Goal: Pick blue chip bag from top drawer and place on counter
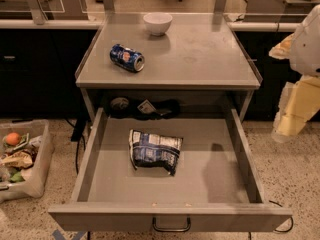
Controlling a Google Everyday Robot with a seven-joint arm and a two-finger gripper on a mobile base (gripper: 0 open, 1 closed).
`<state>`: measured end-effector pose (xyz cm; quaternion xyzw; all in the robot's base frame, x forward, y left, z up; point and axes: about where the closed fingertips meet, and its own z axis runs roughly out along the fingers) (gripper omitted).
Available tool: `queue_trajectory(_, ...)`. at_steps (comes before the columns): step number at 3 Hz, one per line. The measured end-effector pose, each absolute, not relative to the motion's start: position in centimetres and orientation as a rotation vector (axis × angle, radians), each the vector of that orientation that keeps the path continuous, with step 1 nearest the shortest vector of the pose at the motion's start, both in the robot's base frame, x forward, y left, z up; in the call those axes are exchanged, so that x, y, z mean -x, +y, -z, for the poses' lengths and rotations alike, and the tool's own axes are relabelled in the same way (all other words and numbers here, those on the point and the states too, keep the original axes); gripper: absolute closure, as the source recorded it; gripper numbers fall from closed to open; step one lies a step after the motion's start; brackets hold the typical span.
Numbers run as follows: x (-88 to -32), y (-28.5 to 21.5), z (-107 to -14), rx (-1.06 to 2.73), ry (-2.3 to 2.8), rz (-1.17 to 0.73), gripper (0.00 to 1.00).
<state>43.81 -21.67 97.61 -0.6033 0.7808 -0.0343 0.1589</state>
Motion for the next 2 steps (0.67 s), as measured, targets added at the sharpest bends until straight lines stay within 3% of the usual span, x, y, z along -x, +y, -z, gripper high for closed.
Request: queue_trajectory(2,-44.4,-20.5,-95.0,1.664,2.234,0.030,0.00)
